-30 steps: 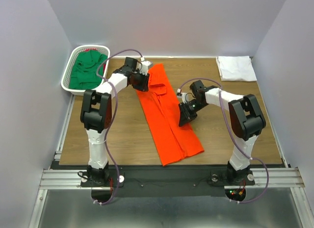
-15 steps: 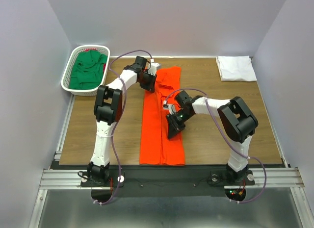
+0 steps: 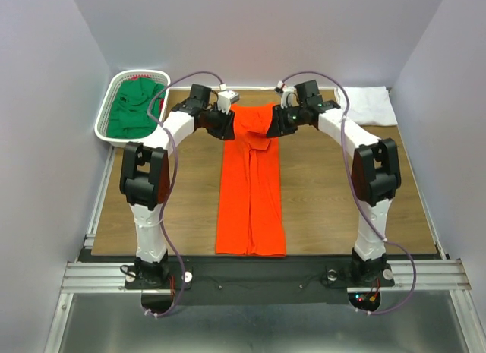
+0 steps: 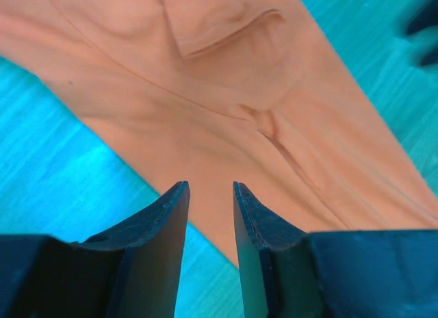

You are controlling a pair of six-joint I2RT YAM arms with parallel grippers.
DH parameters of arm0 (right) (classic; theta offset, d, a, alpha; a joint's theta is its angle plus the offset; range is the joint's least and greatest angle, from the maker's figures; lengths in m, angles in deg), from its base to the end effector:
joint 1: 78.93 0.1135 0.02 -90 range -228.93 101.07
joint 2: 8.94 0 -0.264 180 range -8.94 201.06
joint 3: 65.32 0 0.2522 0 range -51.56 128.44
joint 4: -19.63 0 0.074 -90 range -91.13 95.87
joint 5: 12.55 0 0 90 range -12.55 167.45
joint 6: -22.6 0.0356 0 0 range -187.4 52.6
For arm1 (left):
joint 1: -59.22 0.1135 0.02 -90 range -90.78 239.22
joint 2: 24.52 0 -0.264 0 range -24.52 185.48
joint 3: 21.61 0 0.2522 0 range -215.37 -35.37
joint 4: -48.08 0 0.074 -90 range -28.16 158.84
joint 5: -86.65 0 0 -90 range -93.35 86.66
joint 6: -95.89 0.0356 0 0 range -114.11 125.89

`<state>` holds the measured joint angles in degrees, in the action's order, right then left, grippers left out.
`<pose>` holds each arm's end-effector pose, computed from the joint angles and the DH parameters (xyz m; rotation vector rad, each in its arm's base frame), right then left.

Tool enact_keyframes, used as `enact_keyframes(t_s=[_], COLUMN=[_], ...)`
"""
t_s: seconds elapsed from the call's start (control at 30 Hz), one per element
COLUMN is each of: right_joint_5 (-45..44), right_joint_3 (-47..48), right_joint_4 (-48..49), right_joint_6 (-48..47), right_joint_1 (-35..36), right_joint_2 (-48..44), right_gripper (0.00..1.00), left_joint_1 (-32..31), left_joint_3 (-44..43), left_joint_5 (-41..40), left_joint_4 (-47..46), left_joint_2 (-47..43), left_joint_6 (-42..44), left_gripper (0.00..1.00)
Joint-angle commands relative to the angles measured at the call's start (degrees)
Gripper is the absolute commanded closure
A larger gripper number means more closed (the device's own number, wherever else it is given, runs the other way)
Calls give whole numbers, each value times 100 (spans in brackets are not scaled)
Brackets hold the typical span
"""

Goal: Fold and stack the t-shirts
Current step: Fold the tshirt

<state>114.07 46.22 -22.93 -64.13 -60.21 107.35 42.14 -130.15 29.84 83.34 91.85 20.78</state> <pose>0.4268 0.1670 0.2539 -0.6214 2.3042 0.9452 0.4368 -0.1546 0.2448 0.8988 2.0818 -0.6887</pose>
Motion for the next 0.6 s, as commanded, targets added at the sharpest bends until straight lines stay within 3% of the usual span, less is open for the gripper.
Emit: enact_keyframes(t_s=[0.0, 0.3, 0.47, 0.57], right_joint_5=[-524, -1025, -1605, -1807], right_joint_3=[347, 602, 970, 1550], right_joint_4=[-21, 269, 480, 507], right_joint_6=[86, 297, 577, 640], right_joint_1=[105, 105, -43, -193], right_joint_2=[691, 1457, 1923, 2327], right_gripper=[69, 73, 75, 75], left_joint_1=[-50, -59, 47, 170], left_joint_3=[739, 856, 234, -583], left_joint_5=[363, 469, 355, 294], left_joint_4=[-356, -506, -410, -155], left_joint_2=[-212, 350, 1069, 1650], left_joint_6=[-127, -312, -303, -321], left_gripper=[59, 65, 67, 67])
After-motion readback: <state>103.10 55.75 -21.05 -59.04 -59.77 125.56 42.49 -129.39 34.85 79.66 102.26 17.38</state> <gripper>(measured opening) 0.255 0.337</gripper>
